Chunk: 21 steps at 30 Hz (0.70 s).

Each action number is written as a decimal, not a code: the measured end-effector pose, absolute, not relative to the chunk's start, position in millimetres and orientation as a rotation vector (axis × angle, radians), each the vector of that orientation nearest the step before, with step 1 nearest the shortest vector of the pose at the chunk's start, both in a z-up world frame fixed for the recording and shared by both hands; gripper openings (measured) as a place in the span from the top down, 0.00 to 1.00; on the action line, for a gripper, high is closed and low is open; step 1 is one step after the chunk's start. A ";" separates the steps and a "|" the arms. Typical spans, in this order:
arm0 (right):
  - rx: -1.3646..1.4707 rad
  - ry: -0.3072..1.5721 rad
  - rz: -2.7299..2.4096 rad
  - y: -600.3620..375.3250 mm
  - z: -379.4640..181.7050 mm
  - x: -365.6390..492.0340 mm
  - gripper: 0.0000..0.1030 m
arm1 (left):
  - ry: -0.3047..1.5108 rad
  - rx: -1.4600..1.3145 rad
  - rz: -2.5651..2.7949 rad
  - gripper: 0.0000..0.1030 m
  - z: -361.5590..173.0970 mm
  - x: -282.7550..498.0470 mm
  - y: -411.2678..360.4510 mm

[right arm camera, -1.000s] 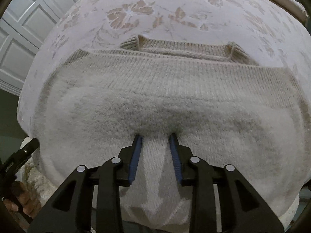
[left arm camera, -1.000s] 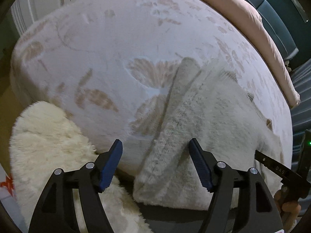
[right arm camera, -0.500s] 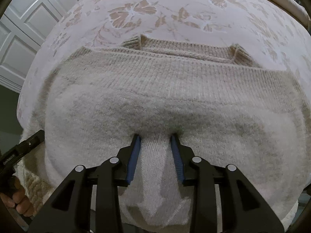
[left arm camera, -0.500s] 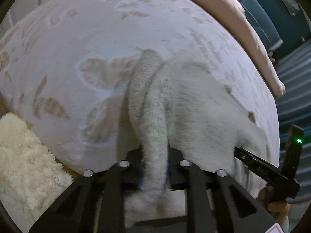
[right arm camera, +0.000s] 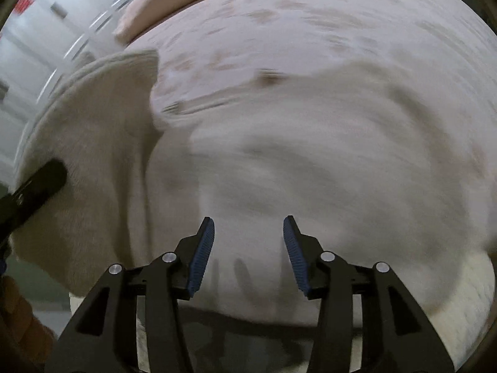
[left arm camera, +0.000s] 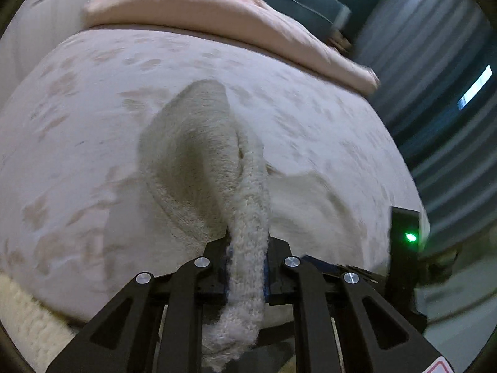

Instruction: Fold small clothes

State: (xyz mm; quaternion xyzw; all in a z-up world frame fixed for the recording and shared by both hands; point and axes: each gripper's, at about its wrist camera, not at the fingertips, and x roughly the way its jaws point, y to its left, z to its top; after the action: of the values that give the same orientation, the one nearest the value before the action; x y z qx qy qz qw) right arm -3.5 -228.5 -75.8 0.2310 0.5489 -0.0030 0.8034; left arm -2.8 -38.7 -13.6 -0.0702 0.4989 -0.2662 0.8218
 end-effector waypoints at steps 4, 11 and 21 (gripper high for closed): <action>0.551 1.156 -0.121 -277.4 -77.1 -45.5 0.56 | 1.118 -0.045 -0.611 0.90 -37.2 -4.1 -100.3; 0.573 1.142 -0.235 -318.0 -86.1 -88.1 0.54 | 1.196 0.116 -0.543 0.89 -82.3 -4.5 -151.5; 0.629 1.087 -0.175 -313.2 -69.9 -77.3 0.42 | 1.135 0.129 -0.519 0.68 -57.2 -22.8 -143.9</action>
State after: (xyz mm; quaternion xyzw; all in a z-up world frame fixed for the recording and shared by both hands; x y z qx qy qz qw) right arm -77.3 -313.2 -69.9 0.2937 0.5077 -0.0818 0.8058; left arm -22.8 -143.9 -57.2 0.0604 0.5312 -0.2429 0.8095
